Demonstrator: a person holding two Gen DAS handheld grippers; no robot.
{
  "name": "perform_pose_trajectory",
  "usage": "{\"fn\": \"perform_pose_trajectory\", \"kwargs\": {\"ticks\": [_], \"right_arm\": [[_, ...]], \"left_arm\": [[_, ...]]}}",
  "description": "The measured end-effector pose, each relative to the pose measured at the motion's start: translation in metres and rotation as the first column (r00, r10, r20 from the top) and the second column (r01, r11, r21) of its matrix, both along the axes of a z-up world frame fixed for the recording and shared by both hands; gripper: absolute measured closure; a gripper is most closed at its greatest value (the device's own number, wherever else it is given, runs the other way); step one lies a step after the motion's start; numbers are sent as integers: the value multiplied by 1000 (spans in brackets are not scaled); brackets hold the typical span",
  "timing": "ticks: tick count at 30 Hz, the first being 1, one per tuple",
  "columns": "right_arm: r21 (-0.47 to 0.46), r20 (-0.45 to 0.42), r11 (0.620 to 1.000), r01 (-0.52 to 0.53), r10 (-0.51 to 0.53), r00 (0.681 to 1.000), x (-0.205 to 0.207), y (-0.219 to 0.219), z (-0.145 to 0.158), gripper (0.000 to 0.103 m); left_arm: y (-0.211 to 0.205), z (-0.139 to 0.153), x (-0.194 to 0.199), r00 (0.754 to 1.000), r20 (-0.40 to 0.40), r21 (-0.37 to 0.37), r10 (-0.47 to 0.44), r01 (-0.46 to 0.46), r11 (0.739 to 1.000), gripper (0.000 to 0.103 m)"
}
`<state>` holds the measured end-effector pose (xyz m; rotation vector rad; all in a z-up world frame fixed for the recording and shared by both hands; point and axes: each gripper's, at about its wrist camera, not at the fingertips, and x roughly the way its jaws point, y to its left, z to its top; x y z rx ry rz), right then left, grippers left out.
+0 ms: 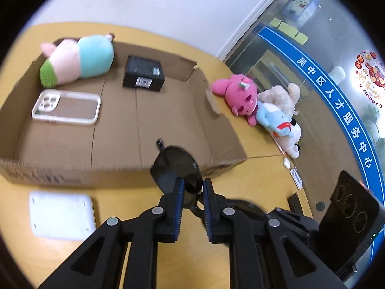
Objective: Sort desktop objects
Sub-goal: 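Lift the sunglasses, carry them into the box and release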
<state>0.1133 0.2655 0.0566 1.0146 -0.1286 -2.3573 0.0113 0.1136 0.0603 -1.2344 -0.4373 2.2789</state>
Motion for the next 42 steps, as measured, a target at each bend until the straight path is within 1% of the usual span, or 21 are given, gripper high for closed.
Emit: {"fn": "perform_pose_trajectory", "kwargs": {"ticks": [4,6,9,12,14,16,18,25,27,30,35,39,42], "right_arm": [[-19,-50,999,29,-30,998,-20,5,19,79],[-19,-58,999,34,-35,998,-33,5,23,79],[-35,-52,999,42,-44,998,-46,9,24,79],[-70,-27,996,54,-56,998,-53,18,19,79],[-88,-13,994,59,-61,998,-58,21,16,79],[-111,-8,992,55,-56,998,-63,24,17,79],[-114,-12,992,51,-53,999,-69,23,19,79],[-150,-5,988,40,-42,999,-98,18,23,79],[-156,4,987,38,-38,999,-108,16,23,79],[-169,23,985,40,-36,999,-128,14,21,81],[-167,56,984,56,-47,997,-163,11,17,81],[-167,103,983,78,-61,993,-192,14,8,81],[-137,135,985,107,-88,987,-216,19,1,81]], "left_arm": [[1,13,-19,1000,-15,9,-5,5,1000,96],[1,18,-26,1000,-25,5,-11,11,1000,96],[2,15,-34,1000,-13,4,-16,16,1000,97],[5,9,-37,1000,7,6,-31,31,1000,98],[7,9,-39,1000,2,4,-30,30,1000,98],[7,10,-41,999,4,17,-38,38,999,98],[7,11,-43,999,0,12,-36,36,999,98],[-9,7,-50,1000,13,29,-24,24,999,98],[-13,6,-52,1000,12,32,-29,29,999,98],[-16,4,-57,999,11,16,-38,38,999,98],[-15,-6,-77,997,41,0,-72,72,997,98],[-8,-13,-95,991,63,-5,-115,116,993,98],[0,-18,-110,986,67,-15,-155,157,988,98]]}}
